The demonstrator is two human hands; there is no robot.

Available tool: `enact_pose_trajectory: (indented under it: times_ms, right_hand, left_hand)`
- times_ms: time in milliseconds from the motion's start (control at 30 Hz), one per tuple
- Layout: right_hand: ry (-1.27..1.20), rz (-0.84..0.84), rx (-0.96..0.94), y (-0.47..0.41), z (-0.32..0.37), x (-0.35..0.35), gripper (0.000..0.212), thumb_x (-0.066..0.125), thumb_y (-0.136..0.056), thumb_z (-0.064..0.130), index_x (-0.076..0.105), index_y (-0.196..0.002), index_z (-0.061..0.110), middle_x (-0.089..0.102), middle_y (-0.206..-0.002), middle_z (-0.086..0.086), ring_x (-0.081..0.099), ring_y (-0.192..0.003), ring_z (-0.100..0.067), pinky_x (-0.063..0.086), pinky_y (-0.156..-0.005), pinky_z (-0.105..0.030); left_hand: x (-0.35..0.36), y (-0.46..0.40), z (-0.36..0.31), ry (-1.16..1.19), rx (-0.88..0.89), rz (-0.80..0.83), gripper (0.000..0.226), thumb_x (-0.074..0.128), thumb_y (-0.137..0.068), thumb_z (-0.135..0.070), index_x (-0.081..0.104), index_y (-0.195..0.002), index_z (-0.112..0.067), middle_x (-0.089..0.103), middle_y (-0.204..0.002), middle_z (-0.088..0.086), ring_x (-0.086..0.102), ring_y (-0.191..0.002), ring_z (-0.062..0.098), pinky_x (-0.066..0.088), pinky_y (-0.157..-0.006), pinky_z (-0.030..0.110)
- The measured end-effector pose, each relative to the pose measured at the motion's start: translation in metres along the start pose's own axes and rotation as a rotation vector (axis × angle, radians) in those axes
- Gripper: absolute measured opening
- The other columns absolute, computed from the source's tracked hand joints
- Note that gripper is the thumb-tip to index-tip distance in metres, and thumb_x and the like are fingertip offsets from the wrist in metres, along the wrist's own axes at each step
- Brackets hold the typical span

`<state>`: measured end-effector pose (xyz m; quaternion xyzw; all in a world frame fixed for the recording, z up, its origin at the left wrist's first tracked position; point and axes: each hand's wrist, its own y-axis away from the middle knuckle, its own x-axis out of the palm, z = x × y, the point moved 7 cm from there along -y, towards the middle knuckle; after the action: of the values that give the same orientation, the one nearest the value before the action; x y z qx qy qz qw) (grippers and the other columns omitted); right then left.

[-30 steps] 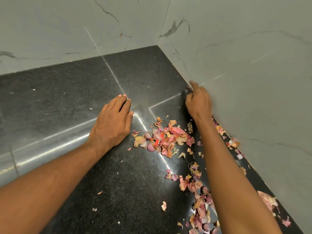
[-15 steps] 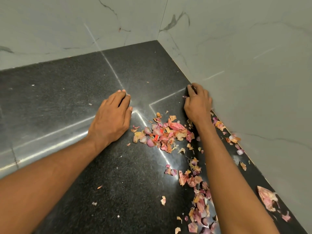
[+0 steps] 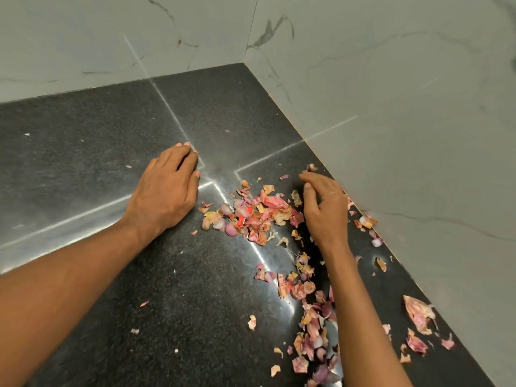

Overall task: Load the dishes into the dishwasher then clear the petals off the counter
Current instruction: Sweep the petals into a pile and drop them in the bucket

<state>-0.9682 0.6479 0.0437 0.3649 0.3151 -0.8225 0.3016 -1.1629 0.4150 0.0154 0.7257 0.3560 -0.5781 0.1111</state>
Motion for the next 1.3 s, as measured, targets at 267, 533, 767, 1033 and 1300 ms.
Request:
enact_pose_trajectory:
  times_ms: [267, 533, 767, 1033, 1300]
  right_hand:
    - [-0.050, -0.101, 0.025, -0.023, -0.008, -0.015, 0.035, 0.051, -0.101, 0.022, 0.070, -0.131, 0.022, 0.067, -0.136, 0.001, 0.058, -0.123, -0.014, 0.047, -0.107, -0.046]
    - [-0.206, 0.346, 0.052, 0.019, 0.023, 0.026, 0.046, 0.035, -0.110, 0.043, 0.056, -0.147, 0.026, 0.050, -0.155, 0.002, 0.041, -0.147, -0.012, 0.031, -0.123, -0.039]
    - [0.093, 0.103, 0.150, 0.009, -0.034, -0.024, 0.048, 0.037, -0.108, 0.045, 0.057, -0.142, 0.018, 0.051, -0.150, -0.004, 0.044, -0.139, -0.018, 0.036, -0.118, -0.045]
    - [-0.050, -0.039, -0.007, 0.040, -0.014, -0.022, 0.033, 0.043, -0.109, 0.027, 0.074, -0.119, 0.018, 0.071, -0.115, 0.007, 0.062, -0.109, -0.011, 0.049, -0.096, -0.038]
    - [0.195, 0.234, 0.161, 0.029, -0.034, 0.004, 0.063, 0.024, -0.109, 0.055, 0.041, -0.154, 0.015, 0.038, -0.162, -0.009, 0.032, -0.150, -0.025, 0.022, -0.126, -0.047]
  left_hand:
    - [0.000, 0.002, 0.000, 0.011, 0.004, -0.016, 0.039, 0.045, -0.104, -0.019, 0.050, -0.139, -0.002, 0.049, -0.143, 0.015, 0.041, -0.139, 0.030, 0.040, -0.108, 0.046]
    - [0.002, -0.002, 0.003, 0.013, 0.023, -0.020, 0.041, 0.044, -0.104, -0.020, 0.050, -0.140, 0.000, 0.049, -0.143, 0.017, 0.042, -0.137, 0.033, 0.040, -0.111, 0.048]
    - [0.003, 0.000, 0.002, 0.003, 0.033, -0.026, 0.040, 0.046, -0.103, -0.021, 0.051, -0.138, 0.000, 0.049, -0.143, 0.018, 0.042, -0.136, 0.034, 0.039, -0.110, 0.048]
    - [0.001, 0.000, 0.001, -0.004, 0.028, -0.022, 0.042, 0.046, -0.103, -0.022, 0.051, -0.138, 0.000, 0.049, -0.143, 0.018, 0.043, -0.136, 0.033, 0.040, -0.108, 0.048]
    - [-0.002, 0.000, -0.002, -0.003, 0.017, -0.014, 0.040, 0.048, -0.103, -0.021, 0.052, -0.137, 0.000, 0.050, -0.142, 0.018, 0.043, -0.136, 0.034, 0.041, -0.106, 0.049]
